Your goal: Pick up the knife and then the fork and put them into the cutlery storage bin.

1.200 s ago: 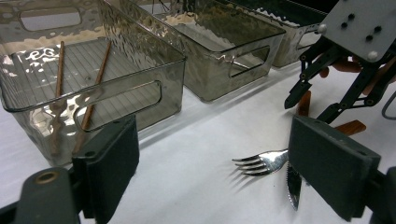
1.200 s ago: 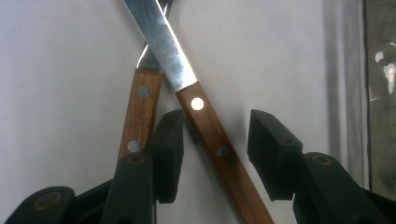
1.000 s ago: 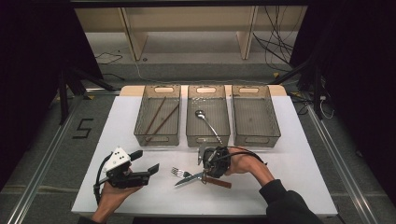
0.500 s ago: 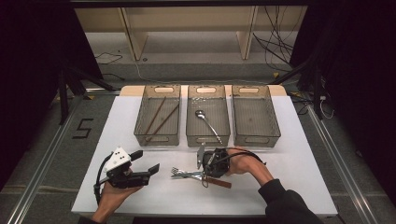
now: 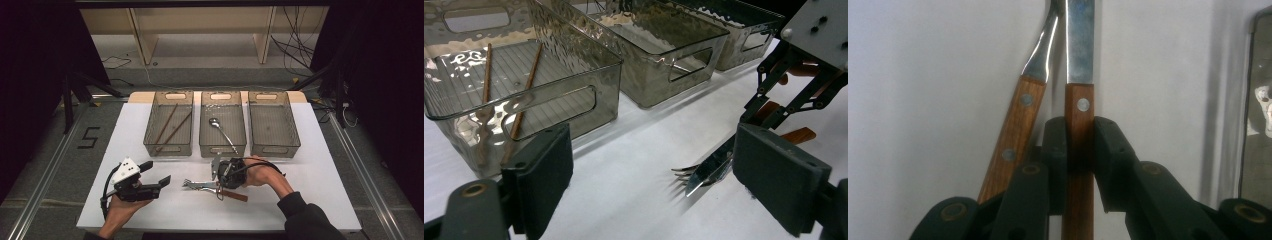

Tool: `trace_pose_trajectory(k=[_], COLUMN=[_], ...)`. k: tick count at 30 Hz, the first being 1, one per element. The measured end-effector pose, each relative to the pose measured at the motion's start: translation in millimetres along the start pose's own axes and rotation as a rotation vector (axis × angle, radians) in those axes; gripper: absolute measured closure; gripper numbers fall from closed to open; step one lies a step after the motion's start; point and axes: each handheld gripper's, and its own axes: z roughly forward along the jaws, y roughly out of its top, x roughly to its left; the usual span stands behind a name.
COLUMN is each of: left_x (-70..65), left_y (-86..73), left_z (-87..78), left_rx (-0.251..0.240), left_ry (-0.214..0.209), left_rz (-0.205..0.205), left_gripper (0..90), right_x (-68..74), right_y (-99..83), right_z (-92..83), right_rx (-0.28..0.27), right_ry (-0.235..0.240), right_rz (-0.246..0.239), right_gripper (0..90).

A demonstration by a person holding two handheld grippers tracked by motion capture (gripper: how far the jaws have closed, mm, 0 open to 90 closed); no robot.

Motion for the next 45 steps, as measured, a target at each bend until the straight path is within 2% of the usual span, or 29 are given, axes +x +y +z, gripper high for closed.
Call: trace_pose_trajectory(k=[10, 33, 44, 45], left_x=[-0.2, 0.2, 0.2, 0.2], left_y=[0.1, 0.3, 0.4, 0.4], left_z=[0.1, -0.3, -0.8, -0.8], left_rx=[0.001, -0.003, -0.005, -0.005], left_ry=[0.0, 0.001, 0.004, 0.005], left_rz=[0.0, -0.006, -0.004, -0.004], left_gripper=[16.3, 16.3, 16.3, 16.3], right_x=[-0.6, -3.8, -8.6, -8.7], right_y=[-0.5, -2.0, -5.8, -6.0], right_z=[-4.9, -16.8, -25.6, -27.0], right_rx=[-0.012, -0.061, -0.113, -0.122], right_ry=[0.0, -0.029, -0.07, -0.073], right_rz=[-0.007, 0.022, 0.075, 0.096], right_gripper=[77.5, 77.5, 77.5, 77.5])
